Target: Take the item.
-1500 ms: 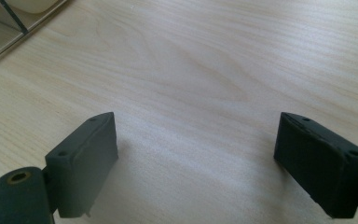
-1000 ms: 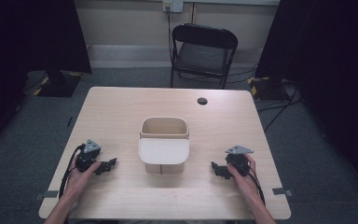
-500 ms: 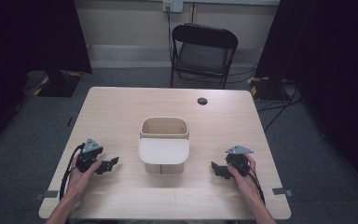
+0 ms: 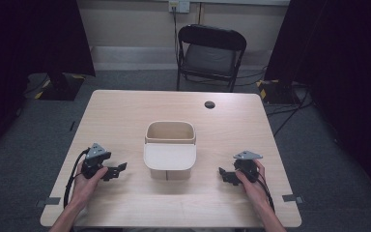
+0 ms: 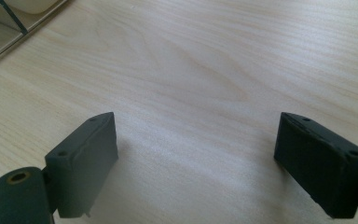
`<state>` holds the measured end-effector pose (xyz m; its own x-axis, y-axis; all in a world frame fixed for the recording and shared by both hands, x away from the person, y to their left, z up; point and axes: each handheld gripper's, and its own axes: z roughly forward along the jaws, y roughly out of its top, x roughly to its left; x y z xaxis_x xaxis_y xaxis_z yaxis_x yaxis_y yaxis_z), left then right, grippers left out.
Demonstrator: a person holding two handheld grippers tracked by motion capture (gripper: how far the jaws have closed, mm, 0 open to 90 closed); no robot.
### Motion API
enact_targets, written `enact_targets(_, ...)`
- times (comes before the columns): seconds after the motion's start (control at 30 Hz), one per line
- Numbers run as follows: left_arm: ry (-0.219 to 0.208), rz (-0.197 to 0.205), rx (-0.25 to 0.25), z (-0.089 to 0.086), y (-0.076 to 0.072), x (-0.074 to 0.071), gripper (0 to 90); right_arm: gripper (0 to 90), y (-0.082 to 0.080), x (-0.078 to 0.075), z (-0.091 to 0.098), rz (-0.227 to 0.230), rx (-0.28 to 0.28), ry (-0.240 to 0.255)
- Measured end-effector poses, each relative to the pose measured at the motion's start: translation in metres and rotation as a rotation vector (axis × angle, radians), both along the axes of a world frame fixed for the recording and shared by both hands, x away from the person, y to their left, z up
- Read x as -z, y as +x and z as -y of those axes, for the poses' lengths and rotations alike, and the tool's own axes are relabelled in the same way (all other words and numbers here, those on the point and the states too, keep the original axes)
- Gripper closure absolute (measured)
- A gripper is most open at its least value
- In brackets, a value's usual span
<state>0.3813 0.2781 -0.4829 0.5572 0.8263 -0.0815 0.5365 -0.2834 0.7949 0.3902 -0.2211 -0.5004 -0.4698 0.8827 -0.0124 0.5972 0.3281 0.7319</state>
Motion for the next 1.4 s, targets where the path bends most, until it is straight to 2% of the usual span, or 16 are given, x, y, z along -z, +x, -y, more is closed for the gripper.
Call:
enact_targets(0.1,0.011,0.001,0.011,0.001,-0.001,-0.001,17.2,12.5,0.000,0.000,0.000,0.000,0.001,0.000)
enact_targets(0.17,-0.010,0.003,0.026,0.004,-0.002,-0.003,17.2,12.4,0.000,0.000,0.000,0.000,0.003,0.000)
enact_targets(0.33,-0.031,0.007,0.037,0.007,-0.004,-0.007,18.9,12.4,0.000,0.000,0.000,-0.001,0.003,0.000)
enact_targets(0.37,-0.061,0.003,0.040,0.008,-0.005,-0.009,19.4,12.4,0.000,0.000,0.000,-0.001,0.003,0.000)
enact_targets(0.57,-0.088,0.024,0.052,0.013,-0.007,-0.014,19.9,12.4,0.000,0.000,0.000,-0.001,0.003,0.000)
enact_targets(1.1,-0.098,0.070,0.136,0.034,-0.015,-0.027,19.8,12.4,0.000,0.000,0.000,-0.001,0.003,0.000)
enact_targets(1.27,-0.115,0.062,0.158,0.040,-0.017,-0.029,19.8,12.4,0.000,0.000,0.000,-0.001,0.003,0.000)
enact_targets(1.37,-0.105,0.063,0.173,0.043,-0.017,-0.030,19.8,12.4,0.000,0.000,0.000,-0.001,0.003,0.000)
enact_targets(1.4,-0.122,0.064,0.181,0.044,-0.017,-0.031,19.8,12.4,0.000,0.000,0.000,-0.001,0.003,0.000)
